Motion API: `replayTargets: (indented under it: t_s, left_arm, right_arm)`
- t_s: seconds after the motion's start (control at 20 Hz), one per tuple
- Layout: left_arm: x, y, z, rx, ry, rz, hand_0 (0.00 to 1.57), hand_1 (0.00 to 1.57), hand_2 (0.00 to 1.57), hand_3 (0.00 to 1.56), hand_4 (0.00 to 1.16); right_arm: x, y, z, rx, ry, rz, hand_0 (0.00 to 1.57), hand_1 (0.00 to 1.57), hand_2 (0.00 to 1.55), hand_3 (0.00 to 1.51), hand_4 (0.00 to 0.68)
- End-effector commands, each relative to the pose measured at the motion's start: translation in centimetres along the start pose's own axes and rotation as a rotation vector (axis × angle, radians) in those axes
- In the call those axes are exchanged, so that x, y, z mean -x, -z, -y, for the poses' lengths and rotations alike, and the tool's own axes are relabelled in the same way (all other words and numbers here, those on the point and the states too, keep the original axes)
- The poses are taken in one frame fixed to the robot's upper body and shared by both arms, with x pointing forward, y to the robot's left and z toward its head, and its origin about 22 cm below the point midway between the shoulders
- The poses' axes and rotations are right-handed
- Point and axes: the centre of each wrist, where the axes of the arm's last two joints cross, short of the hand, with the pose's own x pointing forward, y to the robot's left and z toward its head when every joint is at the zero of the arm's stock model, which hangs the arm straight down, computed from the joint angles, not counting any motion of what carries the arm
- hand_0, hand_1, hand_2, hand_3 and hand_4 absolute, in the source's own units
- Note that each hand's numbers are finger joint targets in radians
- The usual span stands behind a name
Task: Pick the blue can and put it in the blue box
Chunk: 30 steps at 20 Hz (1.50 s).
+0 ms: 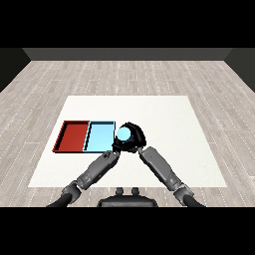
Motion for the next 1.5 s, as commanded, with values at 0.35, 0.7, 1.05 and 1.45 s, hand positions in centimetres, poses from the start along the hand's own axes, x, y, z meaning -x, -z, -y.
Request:
replayTargets:
  t_s: [0.35, 0.7, 1.05, 1.45]
  left_arm:
    - [-0.7, 0.8, 0.6, -0.064, 0.041, -0.003, 1.57, 1.57, 1.56, 1.47, 1.14]
    - [-0.3, 0.8, 0.3, -0.071, 0.058, 0.008, 1.57, 1.57, 1.56, 1.47, 1.14]
    - [0.1, 0.4, 1.7, -0.082, 0.068, -0.001, 1.57, 1.57, 1.57, 1.48, 1.14]
    - [-0.8, -0.2, 0.7, -0.116, 0.045, 0.014, 1.57, 1.57, 1.57, 1.49, 1.15]
  right_arm:
    - [-1.0, -1.1, -0.8, -0.006, 0.042, -0.003, 1.43, 1.43, 1.46, 1.38, 0.531]
    - [0.0, -0.6, -0.4, 0.011, -0.049, -0.026, 0.0, 0.0, 0.0, 0.0, 0.0]
    - [0.9, 0.5, 0.3, -0.006, -0.066, -0.013, 0.0, 0.0, 0.0, 0.0, 0.0]
    - [-2.5, 0.4, 5.0, 0.133, 0.019, 0.018, 0.0, 0.0, 0.0, 0.0, 0.0]
